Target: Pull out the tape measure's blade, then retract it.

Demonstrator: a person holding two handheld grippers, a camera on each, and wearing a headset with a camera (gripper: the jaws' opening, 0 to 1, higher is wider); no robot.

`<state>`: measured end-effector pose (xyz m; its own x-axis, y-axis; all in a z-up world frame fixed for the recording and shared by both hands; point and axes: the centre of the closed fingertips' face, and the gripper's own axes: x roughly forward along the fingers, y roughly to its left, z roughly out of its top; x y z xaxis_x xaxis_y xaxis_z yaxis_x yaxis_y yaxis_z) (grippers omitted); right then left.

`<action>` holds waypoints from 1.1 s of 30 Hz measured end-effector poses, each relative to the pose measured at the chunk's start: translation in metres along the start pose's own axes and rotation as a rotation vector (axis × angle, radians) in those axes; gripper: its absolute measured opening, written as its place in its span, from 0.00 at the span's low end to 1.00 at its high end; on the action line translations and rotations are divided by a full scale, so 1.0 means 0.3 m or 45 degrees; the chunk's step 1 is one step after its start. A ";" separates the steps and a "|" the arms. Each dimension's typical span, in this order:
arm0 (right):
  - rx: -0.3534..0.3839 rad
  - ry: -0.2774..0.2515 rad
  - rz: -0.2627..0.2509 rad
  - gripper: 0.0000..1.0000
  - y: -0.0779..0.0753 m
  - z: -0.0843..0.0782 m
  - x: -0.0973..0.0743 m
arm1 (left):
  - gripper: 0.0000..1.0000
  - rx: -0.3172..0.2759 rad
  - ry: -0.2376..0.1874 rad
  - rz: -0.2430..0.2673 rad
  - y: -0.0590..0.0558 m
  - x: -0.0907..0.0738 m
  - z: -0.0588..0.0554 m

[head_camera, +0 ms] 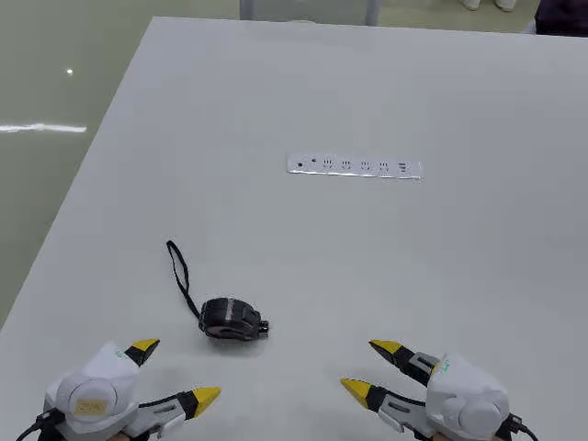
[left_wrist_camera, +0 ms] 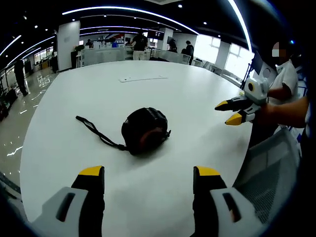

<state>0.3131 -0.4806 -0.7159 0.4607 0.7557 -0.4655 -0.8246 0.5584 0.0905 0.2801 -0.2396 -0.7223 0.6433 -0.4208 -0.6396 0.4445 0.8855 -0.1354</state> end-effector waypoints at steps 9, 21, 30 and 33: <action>0.028 -0.001 -0.010 0.45 0.015 -0.005 -0.042 | 0.72 -0.021 -0.016 0.003 0.006 -0.039 -0.014; 0.041 -0.004 -0.041 0.47 0.015 -0.011 -0.097 | 0.73 -0.011 -0.023 -0.007 0.004 -0.081 -0.031; 0.062 -0.018 -0.068 0.49 0.018 -0.010 -0.132 | 0.73 -0.044 -0.038 0.006 0.012 -0.114 -0.054; 0.065 -0.016 -0.076 0.49 0.016 -0.015 -0.141 | 0.73 -0.054 -0.039 0.012 0.011 -0.123 -0.061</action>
<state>0.2882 -0.5114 -0.6998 0.5131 0.7246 -0.4601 -0.7777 0.6193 0.1081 0.2464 -0.2175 -0.7128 0.6666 -0.4177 -0.6174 0.4121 0.8967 -0.1617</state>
